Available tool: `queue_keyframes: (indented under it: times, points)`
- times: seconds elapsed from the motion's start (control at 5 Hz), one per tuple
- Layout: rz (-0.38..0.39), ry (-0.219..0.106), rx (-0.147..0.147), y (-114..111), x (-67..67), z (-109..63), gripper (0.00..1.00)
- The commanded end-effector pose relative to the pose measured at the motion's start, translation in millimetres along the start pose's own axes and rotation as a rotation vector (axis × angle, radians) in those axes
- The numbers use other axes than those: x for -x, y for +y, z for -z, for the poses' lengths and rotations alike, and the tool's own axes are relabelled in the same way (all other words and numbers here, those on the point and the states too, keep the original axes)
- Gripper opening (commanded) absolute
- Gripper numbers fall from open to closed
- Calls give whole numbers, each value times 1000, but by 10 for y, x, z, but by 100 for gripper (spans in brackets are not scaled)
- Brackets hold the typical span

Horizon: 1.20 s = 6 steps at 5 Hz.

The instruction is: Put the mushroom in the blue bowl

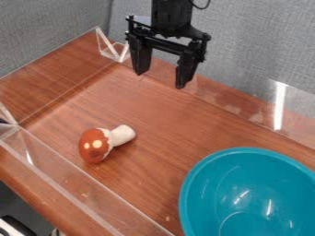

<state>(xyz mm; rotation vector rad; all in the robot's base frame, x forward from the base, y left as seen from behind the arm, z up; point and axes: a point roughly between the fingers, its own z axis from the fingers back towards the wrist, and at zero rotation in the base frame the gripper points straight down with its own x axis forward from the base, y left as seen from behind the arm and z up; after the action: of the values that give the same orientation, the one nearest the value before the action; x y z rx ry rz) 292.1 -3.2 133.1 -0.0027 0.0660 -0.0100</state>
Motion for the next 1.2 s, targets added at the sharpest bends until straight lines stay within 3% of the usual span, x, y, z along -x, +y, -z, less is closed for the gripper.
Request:
queue_keyframes:
  times: [0.0,0.4,0.8,1.0]
  points:
    - [21,15,-2,17,20,72,100]
    - [143,48,-15,231,185,269,100]
    - [199,34,-33,591,412,380,100]
    - [212,37,-30,725,456,479,100]
